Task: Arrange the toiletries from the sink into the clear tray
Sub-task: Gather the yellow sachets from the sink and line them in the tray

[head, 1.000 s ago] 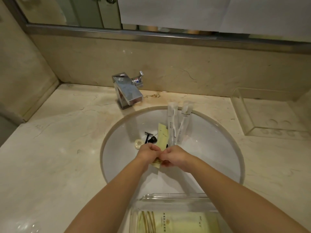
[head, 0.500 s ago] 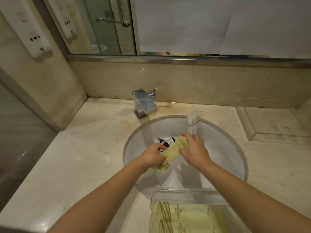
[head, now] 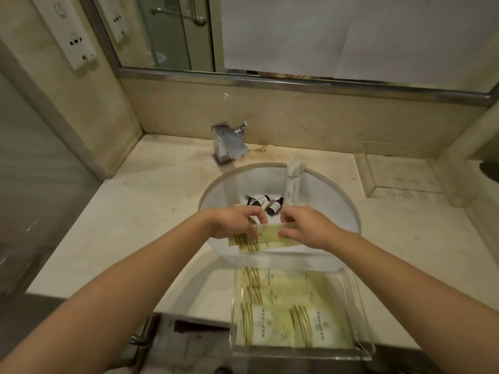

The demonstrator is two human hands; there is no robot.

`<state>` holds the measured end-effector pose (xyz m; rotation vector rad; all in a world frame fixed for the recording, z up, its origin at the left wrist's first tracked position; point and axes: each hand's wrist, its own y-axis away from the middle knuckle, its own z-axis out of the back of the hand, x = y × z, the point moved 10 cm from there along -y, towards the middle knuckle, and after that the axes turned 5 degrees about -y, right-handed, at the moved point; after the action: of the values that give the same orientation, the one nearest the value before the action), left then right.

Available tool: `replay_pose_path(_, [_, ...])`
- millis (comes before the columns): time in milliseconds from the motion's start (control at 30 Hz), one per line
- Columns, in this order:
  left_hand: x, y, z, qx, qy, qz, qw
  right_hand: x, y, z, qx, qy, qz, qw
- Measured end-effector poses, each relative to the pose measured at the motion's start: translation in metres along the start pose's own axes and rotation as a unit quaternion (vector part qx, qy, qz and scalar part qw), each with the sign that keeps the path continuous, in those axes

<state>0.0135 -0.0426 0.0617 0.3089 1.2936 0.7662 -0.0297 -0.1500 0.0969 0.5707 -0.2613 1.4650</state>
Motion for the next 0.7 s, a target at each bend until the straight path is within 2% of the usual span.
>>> replay_pose_path(200, [0.004, 0.008, -0.045, 0.029, -0.04, 0.011, 0.999, -0.021, 0.041, -0.028, 0.045, -0.099, -0.068, 0.992])
replay_pose_path(400, [0.011, 0.012, -0.081, -0.023, -0.151, 0.007, 0.988, -0.033, 0.073, -0.056, 0.039, -0.109, -0.105, 0.988])
replay_pose_path(567, [0.012, 0.015, -0.084, -0.094, -0.304, -0.013, 0.948, -0.035, 0.085, -0.059, -0.004, -0.124, -0.117, 0.985])
replay_pose_path(700, [0.012, 0.02, -0.084, -0.131, -0.363, -0.039, 0.922, -0.031, 0.087, -0.063, -0.009, -0.129, -0.116, 0.985])
